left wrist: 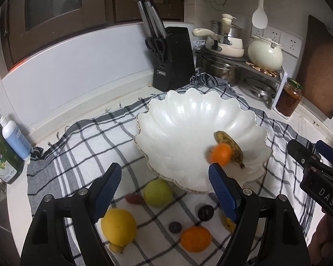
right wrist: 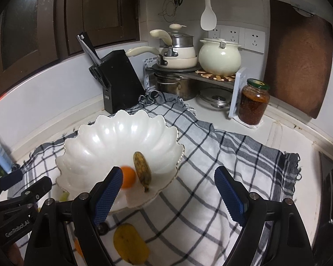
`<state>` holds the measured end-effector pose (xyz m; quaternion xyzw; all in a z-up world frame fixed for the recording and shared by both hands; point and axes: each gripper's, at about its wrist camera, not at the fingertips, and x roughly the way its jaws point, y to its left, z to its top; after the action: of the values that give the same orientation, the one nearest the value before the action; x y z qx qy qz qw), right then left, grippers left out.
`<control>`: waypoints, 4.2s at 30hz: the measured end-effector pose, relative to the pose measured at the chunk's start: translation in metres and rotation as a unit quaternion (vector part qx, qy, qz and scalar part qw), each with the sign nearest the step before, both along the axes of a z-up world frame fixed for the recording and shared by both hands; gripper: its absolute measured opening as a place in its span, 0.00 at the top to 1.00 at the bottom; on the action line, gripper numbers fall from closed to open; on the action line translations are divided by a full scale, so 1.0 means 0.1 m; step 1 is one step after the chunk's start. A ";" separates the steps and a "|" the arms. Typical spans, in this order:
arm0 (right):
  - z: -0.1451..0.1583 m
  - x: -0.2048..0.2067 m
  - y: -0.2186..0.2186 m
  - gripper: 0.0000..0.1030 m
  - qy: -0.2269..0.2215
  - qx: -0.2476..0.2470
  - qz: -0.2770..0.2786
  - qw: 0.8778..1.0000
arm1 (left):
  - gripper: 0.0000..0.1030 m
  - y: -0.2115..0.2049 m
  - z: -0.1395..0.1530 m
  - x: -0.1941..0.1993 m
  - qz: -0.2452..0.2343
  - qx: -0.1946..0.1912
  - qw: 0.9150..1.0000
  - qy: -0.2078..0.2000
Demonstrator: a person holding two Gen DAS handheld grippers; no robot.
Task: Organize fruits
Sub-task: 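Raise both open tools out of the bowl back over the fruit, then lower the left tool onto the second orange and close on it, then grasp the yellow mango with the right tool while the left tool holds the orange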
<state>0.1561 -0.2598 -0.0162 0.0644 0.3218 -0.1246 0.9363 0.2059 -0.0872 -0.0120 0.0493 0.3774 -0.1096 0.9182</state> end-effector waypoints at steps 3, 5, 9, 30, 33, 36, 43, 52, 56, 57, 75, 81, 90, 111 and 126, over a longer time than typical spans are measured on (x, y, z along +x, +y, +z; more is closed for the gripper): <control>-0.05 -0.08 -0.01 0.17 0.003 -0.001 0.000 1.000 | 0.22 0.00 -0.04 -0.07 -0.002 0.000 1.000 0.003; -0.07 -0.12 0.00 0.17 0.003 -0.004 -0.001 1.000 | 0.22 0.00 -0.07 -0.12 0.000 -0.001 1.000 0.005; -0.13 -0.23 0.00 0.17 0.004 -0.005 -0.002 1.000 | 0.22 0.02 -0.11 -0.22 0.005 0.001 1.000 0.001; -0.46 -0.46 0.05 0.17 0.023 -0.005 0.013 1.000 | 0.22 0.03 -0.46 -0.47 0.008 0.007 1.000 0.003; -0.51 -0.49 0.06 0.17 0.025 -0.004 0.015 1.000 | 0.22 0.02 -0.51 -0.49 0.007 0.006 1.000 0.005; -0.55 -0.51 0.07 0.17 0.028 -0.004 0.017 0.999 | 0.22 0.02 -0.57 -0.50 0.005 0.006 1.000 0.010; -0.66 -0.57 0.05 0.17 0.037 -0.001 0.016 0.999 | 0.22 -0.02 -0.71 -0.52 -0.002 0.006 1.000 0.021; -0.76 -0.61 0.01 0.17 0.042 -0.007 0.010 0.999 | 0.22 -0.08 -0.86 -0.56 0.001 0.004 0.999 0.032; -0.79 -0.63 0.00 0.17 0.043 -0.006 0.008 0.999 | 0.22 -0.10 -0.92 -0.56 0.001 0.001 0.999 0.037; -0.80 -0.63 -0.01 0.17 0.044 -0.007 0.008 0.999 | 0.22 -0.11 -0.93 -0.56 0.001 0.002 0.999 0.038; -0.91 -0.63 -0.06 0.17 0.053 -0.006 0.004 0.999 | 0.24 -0.21 -1.16 -0.51 0.001 0.002 0.998 0.061; -0.93 -0.63 -0.07 0.17 0.056 -0.003 0.002 0.998 | 0.36 -0.24 -1.20 -0.51 -0.007 0.000 0.998 0.062; -0.91 -0.65 -0.08 0.17 0.051 -0.001 0.001 0.999 | 0.56 -0.26 -1.17 -0.53 -0.020 -0.004 0.998 0.061; -0.90 -0.44 0.39 0.17 0.048 0.000 0.069 0.996 | 0.57 0.24 -0.98 -0.61 0.019 -0.012 0.999 0.047; -1.22 -0.18 0.61 0.39 0.090 0.007 0.112 0.990 | 0.57 0.40 -1.00 -0.60 0.035 -0.015 0.998 0.050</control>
<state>0.1377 -0.1984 -0.1386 0.0227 0.4109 -0.0217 0.9111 0.1458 -0.0474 -0.1117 0.0169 0.4223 -0.0856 0.9022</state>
